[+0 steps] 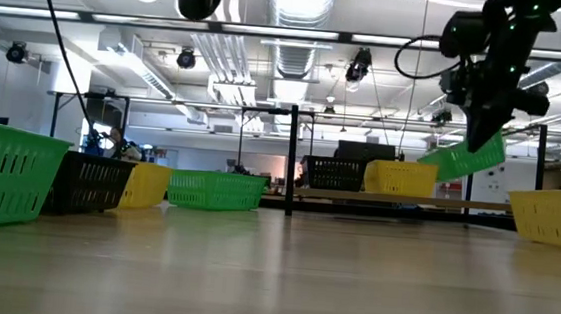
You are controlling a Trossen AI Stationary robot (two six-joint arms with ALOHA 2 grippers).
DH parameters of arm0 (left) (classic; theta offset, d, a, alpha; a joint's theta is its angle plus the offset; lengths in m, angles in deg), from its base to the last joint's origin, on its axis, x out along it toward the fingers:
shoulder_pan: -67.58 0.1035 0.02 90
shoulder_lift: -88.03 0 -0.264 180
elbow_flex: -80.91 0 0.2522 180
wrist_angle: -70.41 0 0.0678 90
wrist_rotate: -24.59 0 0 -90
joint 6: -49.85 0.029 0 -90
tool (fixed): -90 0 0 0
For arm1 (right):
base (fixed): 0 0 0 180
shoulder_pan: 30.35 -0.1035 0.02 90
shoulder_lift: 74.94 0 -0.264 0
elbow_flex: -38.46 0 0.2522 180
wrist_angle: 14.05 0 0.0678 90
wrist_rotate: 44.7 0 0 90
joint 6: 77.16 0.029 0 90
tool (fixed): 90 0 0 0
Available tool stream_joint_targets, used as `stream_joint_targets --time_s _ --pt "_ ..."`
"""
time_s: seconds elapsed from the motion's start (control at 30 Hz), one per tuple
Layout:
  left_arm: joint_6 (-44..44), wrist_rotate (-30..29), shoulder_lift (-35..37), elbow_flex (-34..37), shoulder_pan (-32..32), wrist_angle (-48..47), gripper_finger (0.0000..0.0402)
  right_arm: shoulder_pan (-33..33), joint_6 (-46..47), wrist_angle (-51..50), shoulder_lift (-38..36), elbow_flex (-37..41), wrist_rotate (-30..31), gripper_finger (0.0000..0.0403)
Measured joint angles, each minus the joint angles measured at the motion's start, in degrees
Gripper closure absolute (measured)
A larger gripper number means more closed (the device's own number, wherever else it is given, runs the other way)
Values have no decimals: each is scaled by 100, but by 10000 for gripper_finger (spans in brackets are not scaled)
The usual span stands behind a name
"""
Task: Stack baskets on shelf by color
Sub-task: Put the bottom right green bin on the shelf
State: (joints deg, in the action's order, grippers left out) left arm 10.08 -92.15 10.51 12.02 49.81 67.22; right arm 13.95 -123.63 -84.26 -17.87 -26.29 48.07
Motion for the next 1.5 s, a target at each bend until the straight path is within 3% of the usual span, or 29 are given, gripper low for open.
stream_joint_targets --time_s 0.17,0.4,0.7,0.9,1.03,1.2,1.5 --pt "133 65 0 0 78 4 246 266 4 42 99 191 -7 394" --pt "308 644 9 -2 84 153 246 396 18 160 112 302 42 384" --pt "556 723 172 37 95 50 246 450 -112 301 119 326 203 296" --pt "604 723 190 41 127 50 246 470 -177 238 116 326 777 257" --pt "603 717 190 42 133 50 246 465 -107 147 88 324 763 258" --pt "587 701 190 42 134 51 246 512 394 396 79 194 -135 268" --pt "568 695 192 42 166 101 246 917 791 783 781 213 -238 295"
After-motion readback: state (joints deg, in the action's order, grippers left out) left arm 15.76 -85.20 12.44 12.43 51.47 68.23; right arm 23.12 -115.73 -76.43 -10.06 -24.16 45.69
